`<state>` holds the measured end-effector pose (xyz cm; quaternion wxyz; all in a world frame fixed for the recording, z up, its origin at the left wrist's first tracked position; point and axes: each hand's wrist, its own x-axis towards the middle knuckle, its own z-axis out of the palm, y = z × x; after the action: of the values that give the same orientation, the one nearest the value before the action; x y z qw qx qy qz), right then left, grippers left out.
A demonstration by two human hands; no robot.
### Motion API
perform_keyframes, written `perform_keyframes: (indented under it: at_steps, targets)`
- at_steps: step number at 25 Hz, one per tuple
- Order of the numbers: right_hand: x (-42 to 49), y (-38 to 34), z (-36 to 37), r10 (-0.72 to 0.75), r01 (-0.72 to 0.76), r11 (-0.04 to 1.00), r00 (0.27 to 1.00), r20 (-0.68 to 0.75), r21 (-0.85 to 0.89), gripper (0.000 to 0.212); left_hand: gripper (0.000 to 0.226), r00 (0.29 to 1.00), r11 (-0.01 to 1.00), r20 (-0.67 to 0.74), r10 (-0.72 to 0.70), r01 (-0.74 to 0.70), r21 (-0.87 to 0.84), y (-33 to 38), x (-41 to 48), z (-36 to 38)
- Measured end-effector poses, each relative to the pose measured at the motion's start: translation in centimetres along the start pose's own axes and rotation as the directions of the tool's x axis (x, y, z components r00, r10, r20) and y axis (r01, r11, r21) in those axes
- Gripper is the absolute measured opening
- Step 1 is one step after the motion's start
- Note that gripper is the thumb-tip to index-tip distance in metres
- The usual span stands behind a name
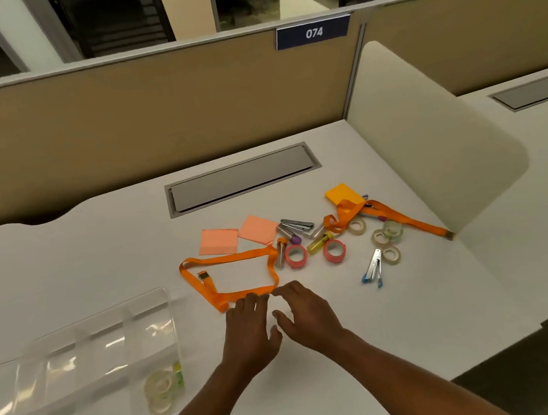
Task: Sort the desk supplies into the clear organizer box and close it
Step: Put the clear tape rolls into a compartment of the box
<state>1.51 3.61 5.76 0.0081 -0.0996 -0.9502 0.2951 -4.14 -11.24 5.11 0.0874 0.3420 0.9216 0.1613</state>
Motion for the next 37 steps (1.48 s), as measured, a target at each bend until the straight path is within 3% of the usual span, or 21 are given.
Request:
perform_keyframes:
  at_steps: [9,14,17,20,27,29,32,34,37]
  targets:
    - [-3.4,13.3,-5.6,0.233,-0.243,0.968,0.962,-0.139,-0.061,0.043,0.068,0.979,0.997,0.197,0.043,-0.056,0.061,9.6,8.6,5.5]
    - [-3.0,19.2,-8.0,0.394,-0.424,0.899,0.893,-0.215,-0.113,0.046,0.072,0.96,0.99,0.265,0.091,-0.116,0.08,13.6,11.4,7.8]
    - [-1.9,22.3,-9.4,0.472,-0.5,0.854,0.862,-0.186,-0.147,0.048,0.071,0.954,0.988,0.276,0.118,-0.141,0.066,15.1,12.1,8.7]
    - [-0.7,24.1,-9.9,0.476,-0.491,0.844,0.871,-0.121,-0.218,0.049,0.07,0.953,0.988,0.278,0.123,-0.142,0.051,15.6,12.2,8.9]
    - [0.0,25.0,-9.5,0.298,-0.31,0.876,0.95,-0.091,-0.369,0.032,0.068,0.958,0.992,0.266,0.105,-0.118,0.035,15.4,12.2,8.8]
    - [-0.3,24.7,-9.8,0.302,-0.327,0.903,0.944,-0.129,-0.28,0.03,0.069,0.959,0.994,0.266,0.101,-0.11,0.018,15.7,12.5,8.9]
    - [0.0,23.0,-10.9,0.384,-0.349,0.917,0.902,-0.195,0.193,0.025,0.08,0.965,0.995,0.244,0.095,-0.082,-0.063,16.9,13.1,8.8]
    - [0.4,21.5,-12.0,0.396,-0.332,0.809,0.918,-0.033,0.484,0.015,0.089,0.979,0.982,0.174,0.11,-0.08,-0.169,18.0,13.7,8.4]
    - [1.4,20.5,-13.7,0.278,-0.373,0.666,0.928,0.25,0.646,0.015,0.073,0.989,0.942,0.033,0.144,-0.127,-0.31,19.4,14.9,7.9]
